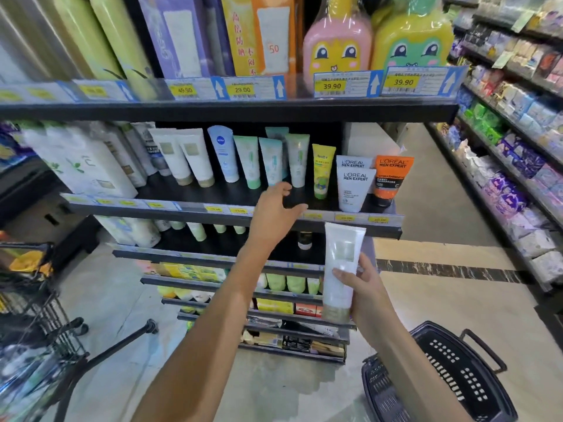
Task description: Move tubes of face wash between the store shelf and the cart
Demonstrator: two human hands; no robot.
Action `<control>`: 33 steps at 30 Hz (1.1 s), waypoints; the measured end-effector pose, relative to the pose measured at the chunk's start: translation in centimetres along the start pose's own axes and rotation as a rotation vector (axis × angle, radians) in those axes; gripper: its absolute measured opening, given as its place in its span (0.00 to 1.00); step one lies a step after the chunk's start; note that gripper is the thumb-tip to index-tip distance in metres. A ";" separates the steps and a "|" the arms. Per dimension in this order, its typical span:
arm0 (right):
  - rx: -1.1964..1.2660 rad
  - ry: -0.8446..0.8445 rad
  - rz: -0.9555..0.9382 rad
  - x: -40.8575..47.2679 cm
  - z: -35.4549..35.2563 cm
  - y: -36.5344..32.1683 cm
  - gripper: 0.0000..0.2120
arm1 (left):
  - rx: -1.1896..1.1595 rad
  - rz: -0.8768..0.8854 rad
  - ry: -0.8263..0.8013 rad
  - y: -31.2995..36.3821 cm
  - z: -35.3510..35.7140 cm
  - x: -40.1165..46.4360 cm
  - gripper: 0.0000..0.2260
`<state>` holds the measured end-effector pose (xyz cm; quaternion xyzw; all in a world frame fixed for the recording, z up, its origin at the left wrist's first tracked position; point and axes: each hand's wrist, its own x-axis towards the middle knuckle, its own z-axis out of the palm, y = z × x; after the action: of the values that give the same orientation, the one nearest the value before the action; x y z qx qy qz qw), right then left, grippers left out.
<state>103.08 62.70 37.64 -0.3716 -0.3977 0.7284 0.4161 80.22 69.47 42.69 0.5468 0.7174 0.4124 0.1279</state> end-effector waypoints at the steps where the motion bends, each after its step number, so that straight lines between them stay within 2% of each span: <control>1: 0.010 -0.012 -0.015 0.4 1.3 -0.1 0.30 | 0.031 0.001 0.010 -1.5 -1.4 0.1 0.25; 7: 0.006 -0.054 -0.097 4.4 10.2 -0.3 0.28 | 0.263 0.033 -0.025 -10.1 -10.5 1.1 0.25; 11: -0.034 -0.077 -0.184 7.5 16.4 -0.1 0.23 | 0.350 0.048 -0.073 -15.0 -15.6 2.5 0.28; 15: -0.056 -0.057 -0.234 10.0 22.4 -0.6 0.22 | 0.418 0.084 -0.142 -18.3 -18.7 3.7 0.27; 19: -0.129 -0.042 -0.284 12.9 26.8 -1.1 0.21 | 0.452 0.131 -0.163 -20.8 -20.4 4.8 0.26; 25: -0.284 -0.002 -0.337 16.5 31.1 -1.9 0.28 | 0.564 0.211 -0.178 -23.4 -21.6 5.8 0.19; 33: -0.536 0.055 -0.399 20.3 34.1 -0.7 0.21 | 0.530 0.257 -0.114 -24.9 -21.2 5.8 0.17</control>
<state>65.93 72.02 47.86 -0.4023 -0.6287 0.4915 0.4486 47.67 63.55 39.31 0.6697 0.7166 0.1921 -0.0325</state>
